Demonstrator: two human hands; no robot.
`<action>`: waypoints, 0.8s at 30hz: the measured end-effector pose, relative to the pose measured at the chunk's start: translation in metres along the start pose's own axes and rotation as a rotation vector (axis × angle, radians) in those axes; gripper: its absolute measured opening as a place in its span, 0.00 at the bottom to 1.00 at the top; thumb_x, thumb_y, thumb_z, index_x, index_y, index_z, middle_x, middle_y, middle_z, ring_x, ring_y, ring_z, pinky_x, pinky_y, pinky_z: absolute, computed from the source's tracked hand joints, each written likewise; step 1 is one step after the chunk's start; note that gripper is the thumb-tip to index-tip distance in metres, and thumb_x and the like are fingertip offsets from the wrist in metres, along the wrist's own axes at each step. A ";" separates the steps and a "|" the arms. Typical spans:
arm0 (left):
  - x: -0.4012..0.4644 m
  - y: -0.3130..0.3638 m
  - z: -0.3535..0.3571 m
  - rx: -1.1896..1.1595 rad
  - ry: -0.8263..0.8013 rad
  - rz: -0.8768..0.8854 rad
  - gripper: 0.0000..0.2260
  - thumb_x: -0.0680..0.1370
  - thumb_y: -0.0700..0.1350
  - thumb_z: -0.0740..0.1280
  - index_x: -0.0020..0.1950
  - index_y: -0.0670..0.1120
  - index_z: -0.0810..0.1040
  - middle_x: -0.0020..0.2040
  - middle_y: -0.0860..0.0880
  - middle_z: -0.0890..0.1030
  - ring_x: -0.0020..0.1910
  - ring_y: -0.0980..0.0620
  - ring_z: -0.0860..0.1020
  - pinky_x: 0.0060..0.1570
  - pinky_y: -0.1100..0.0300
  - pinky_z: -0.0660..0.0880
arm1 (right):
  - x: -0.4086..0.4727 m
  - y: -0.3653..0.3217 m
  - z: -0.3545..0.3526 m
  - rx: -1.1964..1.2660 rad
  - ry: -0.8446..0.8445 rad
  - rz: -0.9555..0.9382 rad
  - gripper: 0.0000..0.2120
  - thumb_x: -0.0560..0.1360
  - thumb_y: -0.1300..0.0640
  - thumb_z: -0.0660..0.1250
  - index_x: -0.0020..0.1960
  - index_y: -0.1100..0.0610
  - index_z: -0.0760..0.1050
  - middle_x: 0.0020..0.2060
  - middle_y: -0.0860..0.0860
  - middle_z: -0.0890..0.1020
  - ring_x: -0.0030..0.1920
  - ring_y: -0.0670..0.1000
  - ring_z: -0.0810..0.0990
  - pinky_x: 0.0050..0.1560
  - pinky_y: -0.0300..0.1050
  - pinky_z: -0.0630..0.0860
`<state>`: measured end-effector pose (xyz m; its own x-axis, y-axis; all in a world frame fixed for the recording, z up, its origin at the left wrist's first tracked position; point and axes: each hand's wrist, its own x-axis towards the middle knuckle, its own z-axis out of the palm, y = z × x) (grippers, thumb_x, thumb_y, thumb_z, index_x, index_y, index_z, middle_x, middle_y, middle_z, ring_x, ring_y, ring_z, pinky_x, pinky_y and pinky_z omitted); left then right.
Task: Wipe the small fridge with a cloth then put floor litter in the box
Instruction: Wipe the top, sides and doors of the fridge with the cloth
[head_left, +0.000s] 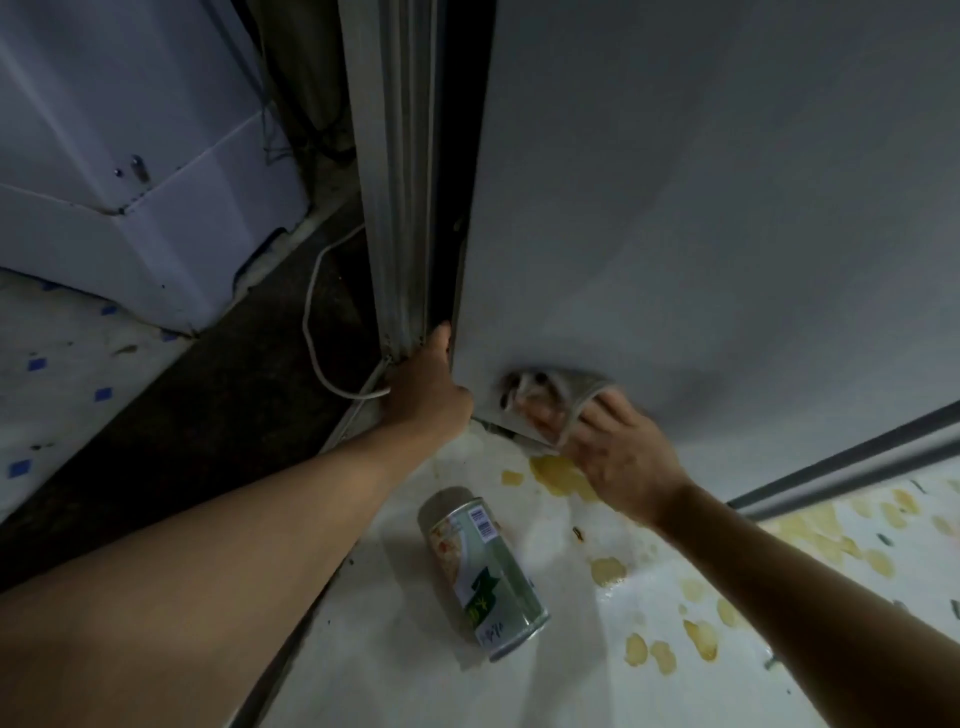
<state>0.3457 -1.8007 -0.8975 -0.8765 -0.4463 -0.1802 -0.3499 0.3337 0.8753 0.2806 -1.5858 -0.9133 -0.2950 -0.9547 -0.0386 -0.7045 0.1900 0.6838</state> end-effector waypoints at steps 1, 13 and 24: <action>-0.002 0.002 0.001 0.010 0.011 -0.013 0.35 0.69 0.30 0.62 0.75 0.47 0.59 0.69 0.44 0.72 0.69 0.46 0.69 0.67 0.49 0.69 | -0.002 -0.007 0.007 -0.013 -0.110 -0.119 0.32 0.76 0.58 0.57 0.77 0.52 0.49 0.76 0.49 0.56 0.75 0.56 0.55 0.74 0.54 0.42; -0.015 0.015 0.008 0.118 0.069 -0.081 0.38 0.71 0.35 0.67 0.76 0.49 0.52 0.70 0.44 0.71 0.67 0.44 0.71 0.63 0.49 0.71 | -0.056 0.031 0.006 -0.187 0.140 0.162 0.28 0.77 0.63 0.52 0.76 0.52 0.54 0.75 0.47 0.52 0.74 0.56 0.50 0.74 0.52 0.40; -0.015 0.014 0.018 0.043 0.122 -0.053 0.39 0.71 0.33 0.66 0.76 0.48 0.51 0.70 0.44 0.71 0.67 0.47 0.72 0.65 0.51 0.71 | -0.069 0.009 0.026 -0.282 -0.258 -0.211 0.42 0.78 0.60 0.55 0.67 0.60 0.19 0.77 0.50 0.40 0.76 0.54 0.38 0.67 0.55 0.32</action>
<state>0.3483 -1.7741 -0.8909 -0.8106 -0.5610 -0.1679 -0.4109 0.3407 0.8456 0.2782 -1.5120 -0.9235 -0.3407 -0.8705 -0.3551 -0.5733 -0.1070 0.8123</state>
